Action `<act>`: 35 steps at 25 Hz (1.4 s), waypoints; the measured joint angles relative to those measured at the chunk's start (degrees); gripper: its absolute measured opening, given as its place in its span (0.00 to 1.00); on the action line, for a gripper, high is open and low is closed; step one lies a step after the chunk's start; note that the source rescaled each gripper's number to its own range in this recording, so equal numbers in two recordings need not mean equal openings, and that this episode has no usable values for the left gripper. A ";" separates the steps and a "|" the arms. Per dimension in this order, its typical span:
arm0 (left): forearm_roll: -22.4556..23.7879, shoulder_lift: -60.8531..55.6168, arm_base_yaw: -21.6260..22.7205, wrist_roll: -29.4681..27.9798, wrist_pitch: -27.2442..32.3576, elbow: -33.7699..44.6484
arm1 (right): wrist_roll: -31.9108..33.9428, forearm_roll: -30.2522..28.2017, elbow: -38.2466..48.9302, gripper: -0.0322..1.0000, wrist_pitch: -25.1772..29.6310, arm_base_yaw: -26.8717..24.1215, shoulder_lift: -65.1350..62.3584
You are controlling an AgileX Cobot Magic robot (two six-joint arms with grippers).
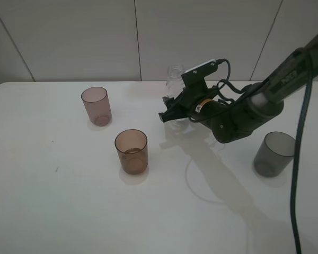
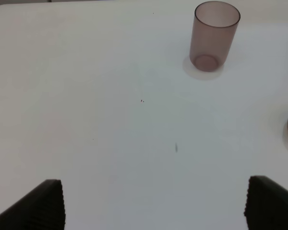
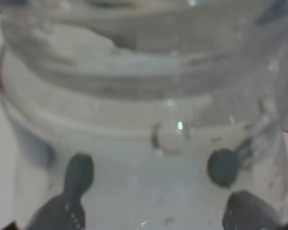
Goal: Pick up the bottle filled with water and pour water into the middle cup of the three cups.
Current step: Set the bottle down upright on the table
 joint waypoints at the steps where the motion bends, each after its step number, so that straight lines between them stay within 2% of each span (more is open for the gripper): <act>1: 0.00 0.00 0.00 0.00 0.00 0.00 | 0.00 0.00 0.00 0.06 -0.05 0.00 0.00; 12: 0.00 0.00 0.00 0.00 0.00 0.00 | 0.00 0.00 -0.02 0.07 -0.27 0.00 1.70; 14: 0.00 0.00 0.00 0.00 0.00 0.00 | 0.00 0.24 -0.02 0.26 -0.66 0.00 1.70; 16: 0.00 0.00 0.00 0.00 0.00 0.00 | 0.00 0.28 -0.02 0.55 -0.85 0.00 1.70; 17: 0.00 0.00 0.00 0.00 0.00 0.00 | 0.00 0.41 -0.02 0.64 -0.90 0.00 1.70; 18: 0.00 0.00 0.00 0.00 0.00 0.00 | 0.00 0.41 -0.02 0.72 -0.90 0.00 1.70; 20: 0.00 0.00 0.00 0.00 0.00 0.00 | 0.00 0.41 -0.02 0.79 -1.02 0.00 1.48; 30: 0.00 0.00 0.00 0.00 0.00 0.00 | -1.28 0.41 0.05 0.82 0.02 0.00 -7.91; 35: 0.00 0.00 0.00 0.00 0.00 0.00 | -1.50 0.41 0.10 0.82 3.75 0.00 -14.58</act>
